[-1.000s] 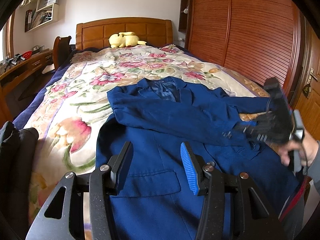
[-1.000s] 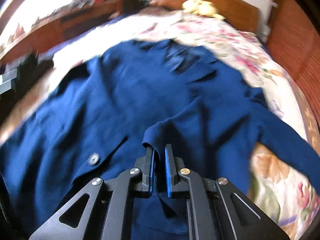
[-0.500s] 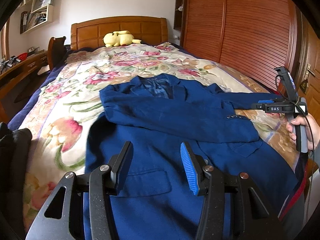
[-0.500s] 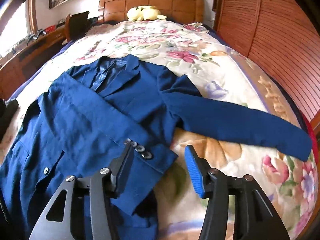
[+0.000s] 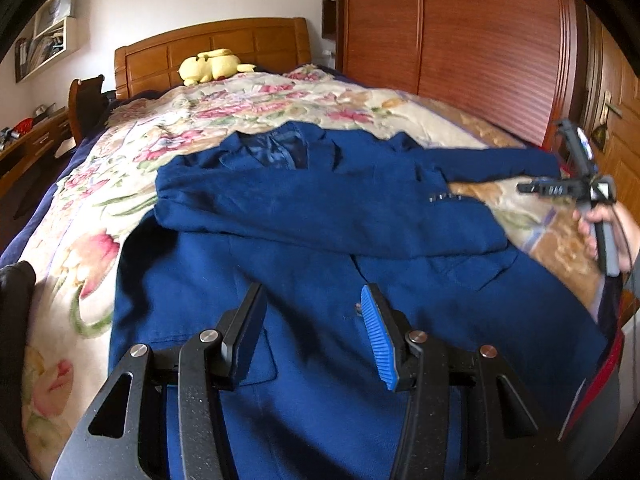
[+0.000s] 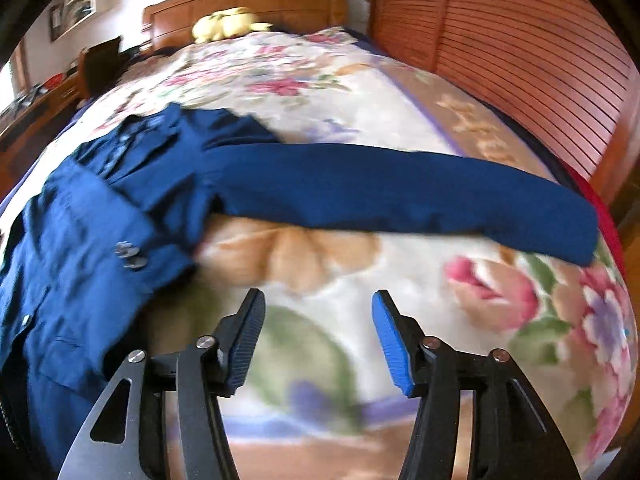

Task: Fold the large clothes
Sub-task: 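Move the right tool to the cuff of the outstretched sleeve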

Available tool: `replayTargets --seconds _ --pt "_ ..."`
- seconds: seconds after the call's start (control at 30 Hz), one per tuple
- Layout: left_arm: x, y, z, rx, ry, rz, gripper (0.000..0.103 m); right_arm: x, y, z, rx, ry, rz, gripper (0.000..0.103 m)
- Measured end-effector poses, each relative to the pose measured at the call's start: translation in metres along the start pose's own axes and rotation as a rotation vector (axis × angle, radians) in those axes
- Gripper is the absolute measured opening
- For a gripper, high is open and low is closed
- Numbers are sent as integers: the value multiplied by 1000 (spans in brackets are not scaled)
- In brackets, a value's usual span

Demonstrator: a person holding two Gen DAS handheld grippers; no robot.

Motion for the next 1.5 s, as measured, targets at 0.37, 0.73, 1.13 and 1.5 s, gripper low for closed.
replayTargets --seconds 0.37,0.73,1.13,1.5 --pt "-25 -8 19 40 -21 33 50 -105 38 3 -45 -161 111 66" --pt "-29 -16 30 78 -37 30 50 -161 80 13 -92 -250 230 69" --pt "-32 -20 34 96 -46 37 50 -196 78 30 -81 -319 321 72" --pt "-31 -20 34 96 -46 36 50 -196 77 44 -16 -285 356 75"
Point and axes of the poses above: each gripper's, at about its wrist camera, not at the fingertips, and z roughly the way its jaws point, x to its left, y to its top, the point moved 10 cm from there along z, roughly the way its jaws point, and after that the axes turned 14 degrees about z, right-handed, at the moved point
